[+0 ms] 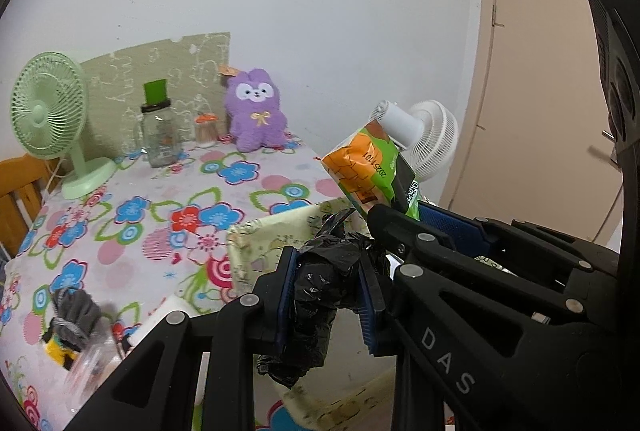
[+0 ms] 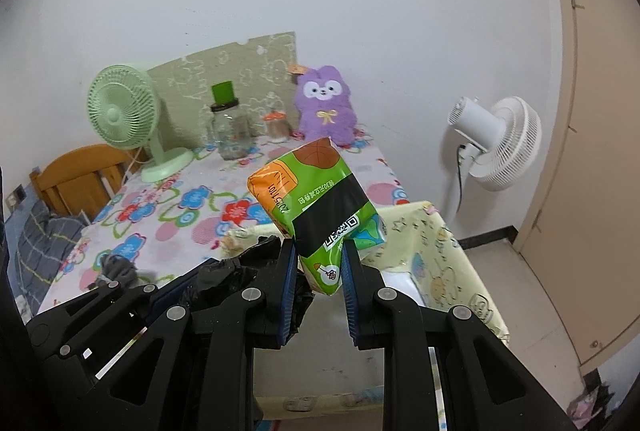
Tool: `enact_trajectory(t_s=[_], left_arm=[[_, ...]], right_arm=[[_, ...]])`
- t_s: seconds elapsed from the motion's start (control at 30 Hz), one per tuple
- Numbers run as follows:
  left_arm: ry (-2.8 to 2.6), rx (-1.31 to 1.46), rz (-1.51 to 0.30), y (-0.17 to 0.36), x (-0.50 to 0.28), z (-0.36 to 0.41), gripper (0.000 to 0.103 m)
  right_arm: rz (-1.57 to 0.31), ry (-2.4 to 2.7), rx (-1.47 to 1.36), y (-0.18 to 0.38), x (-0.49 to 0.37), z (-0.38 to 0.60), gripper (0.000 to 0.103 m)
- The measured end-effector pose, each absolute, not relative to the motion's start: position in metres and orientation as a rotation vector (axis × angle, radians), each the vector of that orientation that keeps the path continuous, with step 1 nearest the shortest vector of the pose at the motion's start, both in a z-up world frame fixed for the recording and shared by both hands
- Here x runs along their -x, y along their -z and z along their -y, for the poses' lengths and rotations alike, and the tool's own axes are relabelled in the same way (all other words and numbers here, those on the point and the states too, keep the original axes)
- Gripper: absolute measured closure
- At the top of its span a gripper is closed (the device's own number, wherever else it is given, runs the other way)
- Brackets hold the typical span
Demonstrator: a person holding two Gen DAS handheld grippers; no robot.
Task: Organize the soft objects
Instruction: 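Carry the snack bag and umbrella in both tools over the yellow-green box, then open both tools to drop the snack bag and umbrella into the box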
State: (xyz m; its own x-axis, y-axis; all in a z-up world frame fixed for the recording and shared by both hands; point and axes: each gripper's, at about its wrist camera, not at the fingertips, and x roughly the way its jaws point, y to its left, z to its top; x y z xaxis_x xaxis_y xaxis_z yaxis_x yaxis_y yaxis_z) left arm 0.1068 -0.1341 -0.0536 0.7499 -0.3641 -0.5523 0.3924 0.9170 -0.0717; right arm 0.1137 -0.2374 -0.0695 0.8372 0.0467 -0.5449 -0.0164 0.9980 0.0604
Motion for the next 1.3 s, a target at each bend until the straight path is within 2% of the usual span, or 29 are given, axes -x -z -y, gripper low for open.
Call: enact_trajectory(t_s=[0.73, 0.97, 1.07, 1.1, 1.13, 1.2, 1.3], left_arm=[[0.468, -0.133, -0.68, 0.089, -0.145, 0.155, 0.074], [0.488, -0.131, -0.706, 0.088, -0.148, 0.155, 0.065], [0.496, -0.124, -0.725, 0.086, -0.147, 0.155, 0.057], [0.493, -0.121, -0.731, 0.086, -0.147, 0.155, 0.052], [0.499, -0.117, -0.734, 0.085, -0.145, 0.155, 0.048], [0.489, -0.117, -0.719, 0.082, -0.141, 0.154, 0.033], [0.443, -0.125, -0.708, 0.079, -0.137, 0.15, 0.022]], right_arm=[[-0.691, 0.027, -0.098, 0.108, -0.15, 0.259, 0.078], [-0.696, 0.032, -0.095, 0.109, -0.152, 0.257, 0.076], [-0.701, 0.034, -0.089, 0.108, -0.153, 0.255, 0.069], [-0.701, 0.031, -0.091, 0.108, -0.152, 0.255, 0.063], [-0.695, 0.037, -0.088, 0.107, -0.15, 0.255, 0.052], [-0.685, 0.027, -0.094, 0.105, -0.148, 0.254, 0.039], [-0.659, 0.036, -0.092, 0.1, -0.141, 0.253, 0.034]])
